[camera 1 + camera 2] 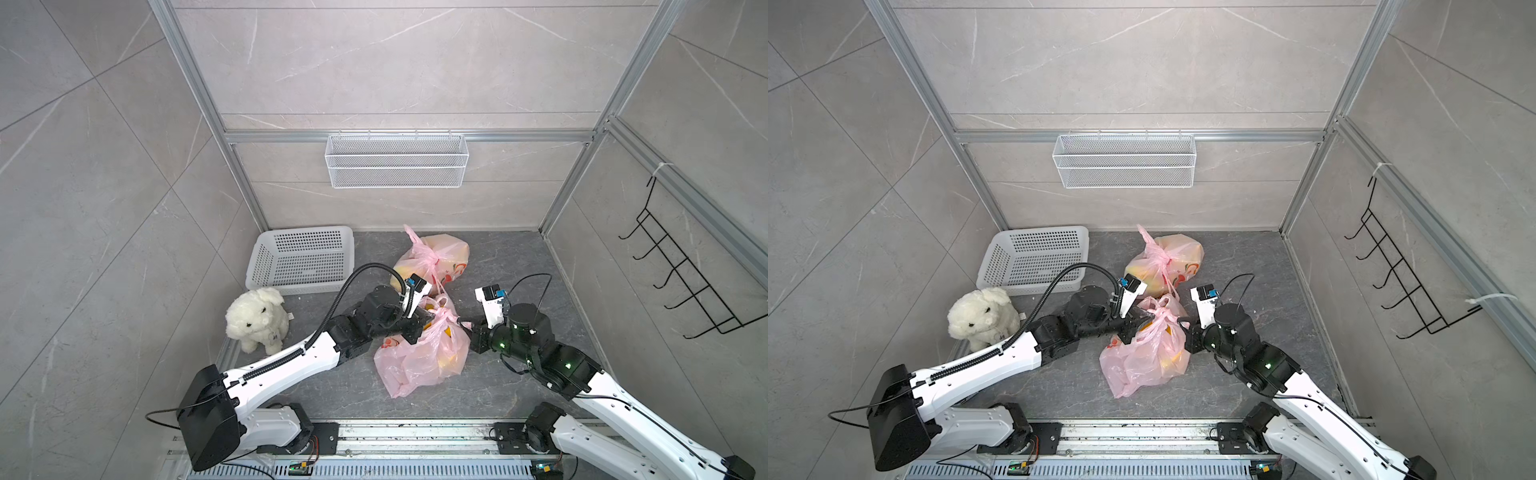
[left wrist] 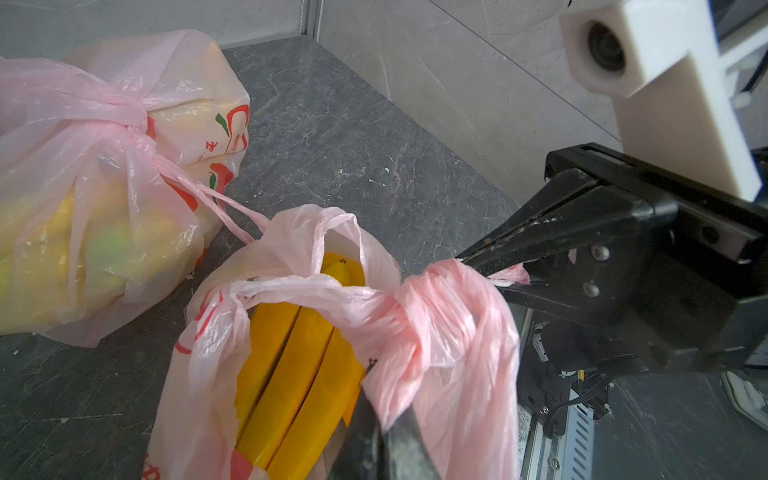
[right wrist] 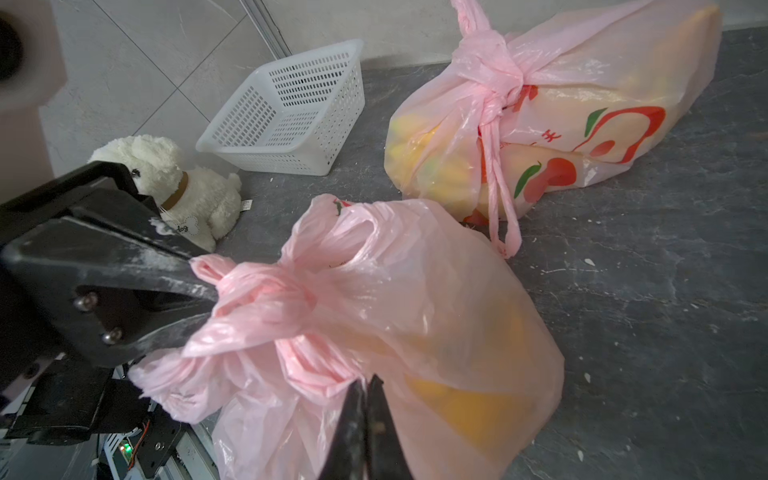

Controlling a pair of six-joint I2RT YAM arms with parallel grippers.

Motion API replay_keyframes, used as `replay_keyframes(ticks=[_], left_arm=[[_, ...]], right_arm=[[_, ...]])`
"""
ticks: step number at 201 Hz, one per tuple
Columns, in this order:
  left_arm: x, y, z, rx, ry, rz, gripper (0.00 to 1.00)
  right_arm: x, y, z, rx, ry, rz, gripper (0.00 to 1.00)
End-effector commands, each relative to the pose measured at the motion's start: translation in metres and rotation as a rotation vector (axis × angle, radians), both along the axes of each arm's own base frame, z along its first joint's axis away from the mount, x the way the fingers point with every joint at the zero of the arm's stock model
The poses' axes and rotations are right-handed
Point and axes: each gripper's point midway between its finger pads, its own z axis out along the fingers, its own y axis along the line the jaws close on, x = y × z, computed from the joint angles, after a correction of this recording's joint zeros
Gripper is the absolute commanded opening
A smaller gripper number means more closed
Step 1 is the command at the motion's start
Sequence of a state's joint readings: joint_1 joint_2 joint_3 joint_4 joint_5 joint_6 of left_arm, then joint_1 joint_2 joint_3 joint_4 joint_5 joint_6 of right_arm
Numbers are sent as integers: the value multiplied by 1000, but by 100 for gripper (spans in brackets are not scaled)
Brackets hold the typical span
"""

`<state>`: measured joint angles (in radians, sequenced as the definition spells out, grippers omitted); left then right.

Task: Place the banana into a plastic bag & tie a knot
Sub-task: Tie the plastic bag at the center of the board.

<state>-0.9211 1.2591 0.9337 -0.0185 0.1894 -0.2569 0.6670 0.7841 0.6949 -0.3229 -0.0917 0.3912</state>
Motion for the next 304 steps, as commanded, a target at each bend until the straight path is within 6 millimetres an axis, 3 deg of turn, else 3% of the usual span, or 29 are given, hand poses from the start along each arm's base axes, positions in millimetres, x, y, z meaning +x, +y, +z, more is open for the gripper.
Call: replay_keyframes(ticks=[1, 44, 86, 140, 163, 199, 254, 283, 304], left_arm=[[1, 3, 20, -37, -63, 2, 0], [-7, 7, 15, -7, -58, -29, 3], [-17, 14, 9, 7, -46, -56, 8], [-28, 12, 7, 0, -32, -112, 9], [-30, 12, 10, -8, -34, -121, 6], [-26, 22, 5, -20, -36, -59, 0], [-16, 43, -9, -50, -13, 76, 0], [-3, 67, -13, -107, 5, 209, 0], [8, 90, -27, -145, 60, 309, 0]], right_arm=[[-1, 1, -17, -42, 15, 8, 0], [-3, 7, -16, -77, -10, 39, 0], [3, -5, -8, -120, -36, -20, 0], [-1, 5, -1, -120, -56, 36, 0], [3, -5, -4, -176, -64, -10, 0], [12, -42, -2, -270, -89, -184, 0], [13, -54, -7, -318, -87, -231, 0], [15, -67, -13, -355, -73, -303, 0], [18, -80, -24, -407, -42, -376, 0]])
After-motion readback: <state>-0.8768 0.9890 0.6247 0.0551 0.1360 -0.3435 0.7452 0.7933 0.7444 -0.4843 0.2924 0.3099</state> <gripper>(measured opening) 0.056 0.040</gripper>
